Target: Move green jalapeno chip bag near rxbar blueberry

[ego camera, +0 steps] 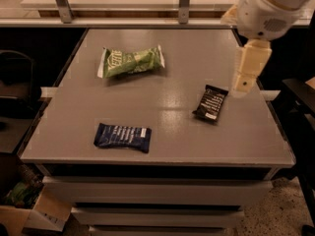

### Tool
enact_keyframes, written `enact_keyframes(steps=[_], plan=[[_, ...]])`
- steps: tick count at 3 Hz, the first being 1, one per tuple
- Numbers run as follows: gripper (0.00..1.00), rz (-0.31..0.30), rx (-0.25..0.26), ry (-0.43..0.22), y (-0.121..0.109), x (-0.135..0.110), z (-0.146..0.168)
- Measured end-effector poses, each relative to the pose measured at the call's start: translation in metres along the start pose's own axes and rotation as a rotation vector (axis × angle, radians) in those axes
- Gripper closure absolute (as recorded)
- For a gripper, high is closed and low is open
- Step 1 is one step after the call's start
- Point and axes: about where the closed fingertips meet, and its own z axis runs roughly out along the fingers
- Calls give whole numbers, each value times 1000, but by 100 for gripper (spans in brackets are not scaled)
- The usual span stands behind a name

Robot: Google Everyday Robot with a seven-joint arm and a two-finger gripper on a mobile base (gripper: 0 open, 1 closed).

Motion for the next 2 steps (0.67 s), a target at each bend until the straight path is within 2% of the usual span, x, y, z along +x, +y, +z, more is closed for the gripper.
enact_keyframes(steps=[2], plan=[[0,-199,0,-3,-56,-67,43]])
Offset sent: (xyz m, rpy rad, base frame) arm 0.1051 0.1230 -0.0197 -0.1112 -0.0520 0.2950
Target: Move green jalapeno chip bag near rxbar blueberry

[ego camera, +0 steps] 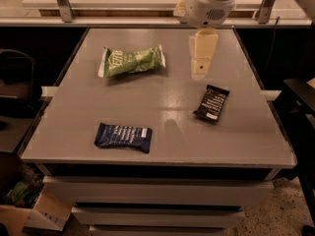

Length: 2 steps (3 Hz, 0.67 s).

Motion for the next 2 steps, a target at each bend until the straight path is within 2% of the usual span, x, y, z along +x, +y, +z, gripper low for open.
enact_keyframes(steps=[2], plan=[[0,-139,-12,16,-53,-58,49]])
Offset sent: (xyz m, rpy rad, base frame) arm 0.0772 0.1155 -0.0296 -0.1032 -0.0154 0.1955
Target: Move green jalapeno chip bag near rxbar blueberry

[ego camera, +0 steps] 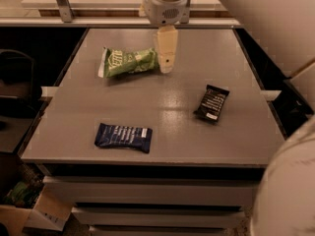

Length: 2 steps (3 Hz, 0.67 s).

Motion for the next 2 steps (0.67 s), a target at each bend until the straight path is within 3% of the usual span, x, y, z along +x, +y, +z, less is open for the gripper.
enact_keyframes(steps=[2], plan=[[0,-69,-45,-11,-29,-38,45]])
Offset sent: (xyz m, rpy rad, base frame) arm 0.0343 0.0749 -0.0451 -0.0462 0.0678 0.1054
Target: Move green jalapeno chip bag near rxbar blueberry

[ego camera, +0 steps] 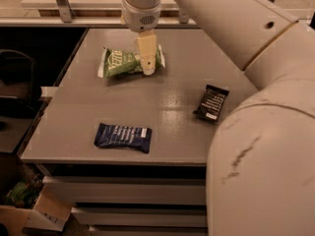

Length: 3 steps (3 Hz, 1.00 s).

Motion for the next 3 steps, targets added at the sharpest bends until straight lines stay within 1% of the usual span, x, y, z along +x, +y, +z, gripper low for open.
enact_keyframes(steps=[1,3], plan=[[0,-7,-27,-5,-7,-7,23],[0,7,-89,-17,0,0,66]])
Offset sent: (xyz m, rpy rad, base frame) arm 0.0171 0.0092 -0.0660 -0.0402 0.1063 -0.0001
